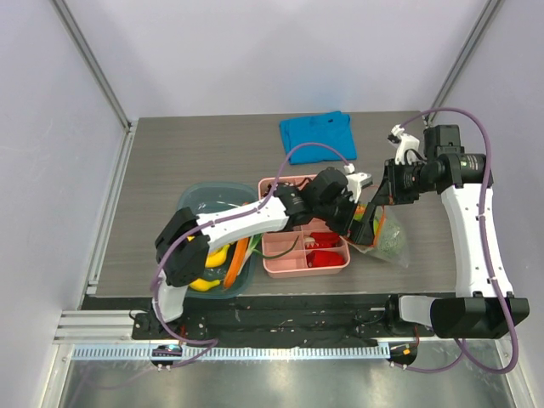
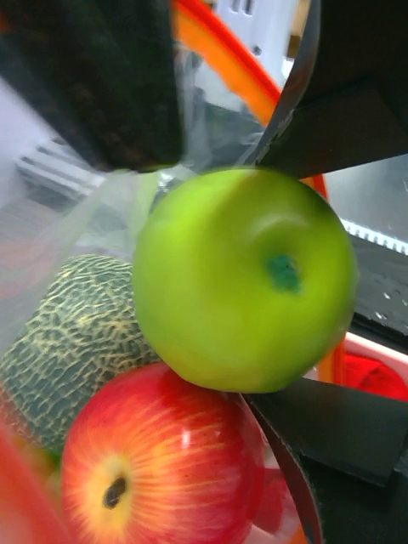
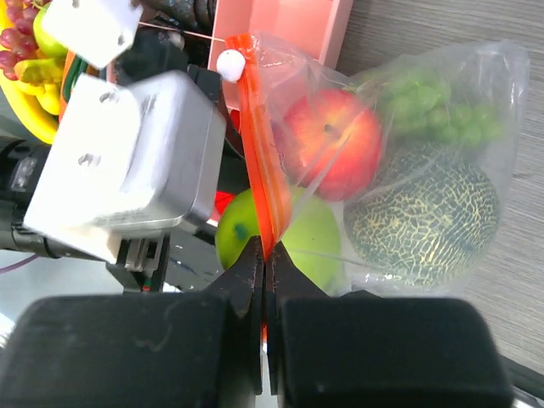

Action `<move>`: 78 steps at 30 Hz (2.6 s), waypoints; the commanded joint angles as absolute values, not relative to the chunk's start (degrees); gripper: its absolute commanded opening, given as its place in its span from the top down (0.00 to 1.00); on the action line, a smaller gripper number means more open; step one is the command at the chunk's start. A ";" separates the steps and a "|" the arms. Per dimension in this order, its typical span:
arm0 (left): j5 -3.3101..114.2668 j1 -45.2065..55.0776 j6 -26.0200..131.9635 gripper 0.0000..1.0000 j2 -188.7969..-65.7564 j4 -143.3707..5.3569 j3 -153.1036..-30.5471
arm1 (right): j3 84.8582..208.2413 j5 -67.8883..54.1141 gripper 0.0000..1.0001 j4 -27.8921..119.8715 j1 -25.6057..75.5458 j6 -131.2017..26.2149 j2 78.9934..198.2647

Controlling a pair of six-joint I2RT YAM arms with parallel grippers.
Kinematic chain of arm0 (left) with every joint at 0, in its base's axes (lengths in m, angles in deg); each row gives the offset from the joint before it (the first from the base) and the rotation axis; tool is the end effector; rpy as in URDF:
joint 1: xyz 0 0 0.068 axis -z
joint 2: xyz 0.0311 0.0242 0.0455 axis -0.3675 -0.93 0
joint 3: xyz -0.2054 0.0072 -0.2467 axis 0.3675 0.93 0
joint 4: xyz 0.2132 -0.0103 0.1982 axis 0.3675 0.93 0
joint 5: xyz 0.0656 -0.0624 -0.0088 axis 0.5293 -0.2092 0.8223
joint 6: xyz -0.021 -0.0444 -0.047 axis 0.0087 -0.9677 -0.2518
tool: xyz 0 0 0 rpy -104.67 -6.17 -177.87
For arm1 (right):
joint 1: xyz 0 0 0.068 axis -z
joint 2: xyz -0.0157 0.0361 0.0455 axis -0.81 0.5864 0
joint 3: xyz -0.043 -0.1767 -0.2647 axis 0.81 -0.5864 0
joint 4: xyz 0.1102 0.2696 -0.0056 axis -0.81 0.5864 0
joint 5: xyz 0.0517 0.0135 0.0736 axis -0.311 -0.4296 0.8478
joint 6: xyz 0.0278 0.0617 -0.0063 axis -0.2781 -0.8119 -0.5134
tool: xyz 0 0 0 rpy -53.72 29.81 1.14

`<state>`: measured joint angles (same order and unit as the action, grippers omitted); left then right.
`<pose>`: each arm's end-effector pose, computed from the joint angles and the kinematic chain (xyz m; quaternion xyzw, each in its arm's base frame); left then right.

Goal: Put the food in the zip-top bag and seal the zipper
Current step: Place the fake fruit in the zipper food storage bag, then adjust the zipper food storage bag at the center of the board.

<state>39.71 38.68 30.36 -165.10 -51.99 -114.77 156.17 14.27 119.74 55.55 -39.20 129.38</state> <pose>0.2433 -0.4705 0.3052 0.2905 0.8152 -0.4667 0.1826 0.2372 0.0202 0.4276 -0.1035 0.9339 0.2233 0.2592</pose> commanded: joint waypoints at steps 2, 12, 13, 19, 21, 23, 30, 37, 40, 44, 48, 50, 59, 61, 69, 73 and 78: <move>41.85 37.76 39.67 0.00 -155.16 -48.45 -109.84 | 159.51 17.64 0.99 119.57 55.24 -39.27 126.98; 31.48 35.21 73.63 0.01 -141.00 -47.05 -101.75 | 160.56 18.34 0.99 123.26 55.24 -31.63 126.98; 31.22 35.21 76.39 0.02 -140.73 -46.43 -101.49 | 160.65 18.69 0.99 123.53 55.24 -31.09 126.81; 27.36 35.39 83.54 0.42 -145.38 -37.99 -104.82 | 160.30 20.27 0.99 124.23 55.24 -30.03 125.58; 28.05 36.00 83.36 0.58 -147.49 -38.42 -104.73 | 160.48 20.80 0.99 124.23 55.24 -30.21 125.40; 28.58 36.44 83.10 0.66 -149.77 -39.91 -105.08 | 160.74 21.68 0.99 124.32 55.24 -30.56 125.49; 31.91 36.80 64.83 0.65 -153.21 -61.51 -108.42 | 160.92 23.70 0.99 124.76 55.24 -30.83 126.19; 31.48 36.18 64.80 0.32 -153.66 -56.98 -111.95 | 161.70 25.64 0.99 126.60 55.24 -29.16 126.37; 29.91 35.48 76.39 0.26 -150.06 -52.33 -107.38 | 161.79 26.34 0.99 127.13 55.24 -28.63 126.10; 27.09 34.51 92.12 0.23 -145.92 -45.03 -103.34 | 162.06 26.95 0.99 127.13 55.24 -28.45 126.02; 27.79 34.60 103.38 0.26 -142.58 -43.96 -98.15 | 162.50 28.10 0.99 127.40 55.24 -28.19 126.10; 28.41 34.69 106.82 0.28 -142.40 -44.05 -98.05 | 162.59 28.71 0.99 127.66 55.24 -27.84 126.28; 27.62 36.27 118.16 0.36 -143.97 -43.88 -99.98 | 162.59 30.38 0.99 128.28 55.24 -27.22 126.37; 27.26 36.70 117.38 0.36 -144.94 -44.49 -101.82 | 162.59 30.73 0.99 128.45 55.24 -27.22 126.45; 30.95 37.41 121.39 0.31 -149.95 -43.27 -105.88 | 162.67 32.14 0.99 129.07 55.24 -26.43 126.98; 31.83 37.59 124.58 0.33 -150.57 -42.12 -106.05 | 162.50 32.76 0.99 129.33 55.24 -25.99 126.98; 31.66 38.38 125.81 0.35 -150.22 -41.68 -106.93 | 162.15 33.11 0.99 129.15 55.24 -25.90 127.07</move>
<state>31.93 37.37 122.64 -150.65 -42.15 -103.86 159.86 29.61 123.94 55.55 -26.52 127.41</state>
